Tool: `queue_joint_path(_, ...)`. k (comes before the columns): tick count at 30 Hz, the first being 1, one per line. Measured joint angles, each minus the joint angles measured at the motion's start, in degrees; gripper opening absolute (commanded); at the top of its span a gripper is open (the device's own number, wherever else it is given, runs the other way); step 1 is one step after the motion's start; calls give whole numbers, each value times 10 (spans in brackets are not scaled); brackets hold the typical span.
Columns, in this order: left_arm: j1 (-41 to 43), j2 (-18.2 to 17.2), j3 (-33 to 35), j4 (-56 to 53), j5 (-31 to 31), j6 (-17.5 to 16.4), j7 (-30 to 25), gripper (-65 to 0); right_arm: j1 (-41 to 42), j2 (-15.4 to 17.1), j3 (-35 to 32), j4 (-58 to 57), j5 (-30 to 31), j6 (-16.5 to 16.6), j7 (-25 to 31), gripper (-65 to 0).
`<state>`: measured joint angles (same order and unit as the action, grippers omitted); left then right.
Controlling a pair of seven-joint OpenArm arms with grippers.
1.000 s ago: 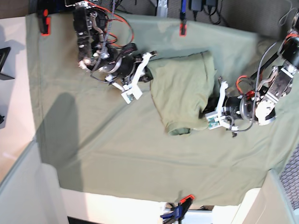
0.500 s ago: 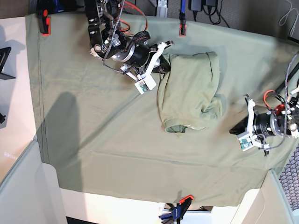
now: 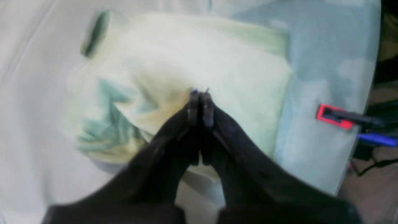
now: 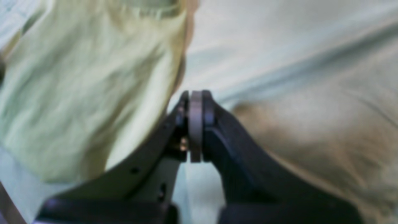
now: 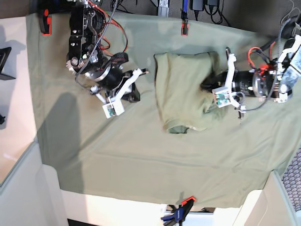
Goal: Fold the T-shirt properly
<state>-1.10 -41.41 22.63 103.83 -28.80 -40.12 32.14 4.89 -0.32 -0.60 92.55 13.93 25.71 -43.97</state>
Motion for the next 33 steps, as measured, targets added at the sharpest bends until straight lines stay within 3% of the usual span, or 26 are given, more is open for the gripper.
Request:
queue_joint_path(3,29,24,1,-18,24,0,-16,-650,12,0,-8,-43,1,0,14,-650)
queue_joint_path(6,33,25,2,-43,45,1,-30,-650,15,1,-26,-70,0,0,15,-650)
queue_joint_path(10,35,5,1,-67,51,2,-35,-650,13,-1,-74,-71,8,0,18,-650)
queue_joint_path(20,73,-62,1,-69,54,2,-39,-650,-40,-50,-152,-71,3,-1,19,-650)
queue_joint_path(29,74,-109,-29,-56,35,0,-36,-650,-53,-58,-137,-50,-55,0,15,-650)
queue_joint_path(33,73,-113,-69,-19,-10,2,4,-650,-54,-37,-99,0,-56,0,-3,-650)
